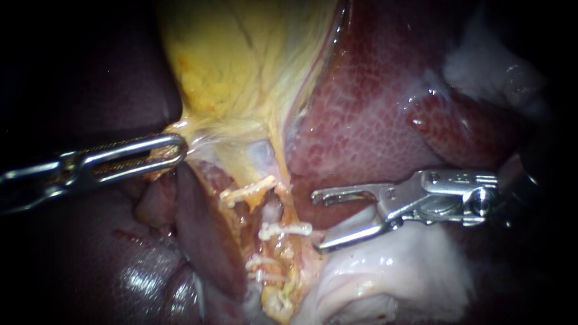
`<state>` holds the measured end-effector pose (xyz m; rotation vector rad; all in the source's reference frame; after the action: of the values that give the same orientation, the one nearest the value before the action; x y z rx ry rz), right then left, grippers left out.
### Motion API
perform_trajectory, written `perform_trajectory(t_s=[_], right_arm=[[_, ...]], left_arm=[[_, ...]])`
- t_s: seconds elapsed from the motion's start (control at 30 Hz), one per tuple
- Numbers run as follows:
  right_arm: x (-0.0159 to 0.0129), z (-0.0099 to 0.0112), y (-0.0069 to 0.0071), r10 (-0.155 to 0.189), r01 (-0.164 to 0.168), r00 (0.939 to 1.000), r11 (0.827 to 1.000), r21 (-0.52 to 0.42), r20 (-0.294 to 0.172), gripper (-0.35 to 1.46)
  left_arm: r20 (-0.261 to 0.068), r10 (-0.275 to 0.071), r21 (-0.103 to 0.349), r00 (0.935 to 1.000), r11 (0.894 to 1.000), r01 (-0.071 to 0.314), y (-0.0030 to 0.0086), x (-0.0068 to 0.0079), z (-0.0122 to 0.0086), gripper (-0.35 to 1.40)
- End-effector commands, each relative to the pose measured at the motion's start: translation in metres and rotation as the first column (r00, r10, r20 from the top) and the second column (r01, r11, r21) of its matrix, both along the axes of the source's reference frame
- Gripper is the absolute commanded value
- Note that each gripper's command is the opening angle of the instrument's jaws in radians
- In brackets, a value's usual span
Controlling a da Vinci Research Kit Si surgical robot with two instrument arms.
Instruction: Going back first clip right tube
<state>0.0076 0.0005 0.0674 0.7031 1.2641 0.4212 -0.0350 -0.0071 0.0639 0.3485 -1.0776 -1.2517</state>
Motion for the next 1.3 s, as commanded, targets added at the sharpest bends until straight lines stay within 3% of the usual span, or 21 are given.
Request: perform_trajectory(t_s=[0.03, 0.2, 0.33, 0.6, 0.83, 1.03, 1.3], right_arm=[[-0.0002, -0.0008, 0.0003, 0.010, -0.010, 0.9999, 1.000, -0.010, 0.004, 0.60], [-0.0018, -0.0043, 0.0020, 0.037, -0.036, 0.9992, 0.998, -0.042, 0.013, 0.60], [-0.0029, -0.0056, 0.0030, 0.052, -0.051, 0.9985, 0.997, -0.059, 0.017, 0.60], [-0.0034, -0.0057, 0.0031, 0.060, -0.058, 0.9980, 0.997, -0.059, 0.022, 0.60], [-0.0034, -0.0057, 0.0030, 0.057, -0.056, 0.9981, 0.997, -0.058, 0.021, 0.60], [-0.0034, -0.0057, 0.0030, 0.057, -0.056, 0.9981, 0.997, -0.059, 0.021, 0.60], [-0.0034, -0.0057, 0.0030, 0.057, -0.056, 0.9981, 0.997, -0.058, 0.021, 0.60]], left_arm=[[0.000, 0.000, 0.000, 1.0000, 1.000, 0.000, 0.0000, 0.0000, 0.0000, -0.35], [0.000, 0.000, 0.000, 1.0000, 1.000, 0.000, 0.0000, -0.0001, 0.0000, -0.35], [-0.001, -0.001, -0.002, 1.0000, 1.000, 0.001, -0.0001, -0.0003, 0.0002, -0.35], [-0.018, 0.000, -0.007, 0.9998, 1.000, 0.000, -0.0009, -0.0023, 0.0031, -0.35], [-0.035, 0.037, 0.003, 0.9987, 0.999, -0.037, -0.0014, -0.0059, 0.0066, -0.35], [-0.029, 0.061, 0.010, 0.9977, 0.998, -0.060, -0.0018, -0.0089, 0.0077, -0.35], [-0.028, 0.066, 0.011, 0.9974, 0.998, -0.066, -0.0021, -0.0094, 0.0077, -0.35]])
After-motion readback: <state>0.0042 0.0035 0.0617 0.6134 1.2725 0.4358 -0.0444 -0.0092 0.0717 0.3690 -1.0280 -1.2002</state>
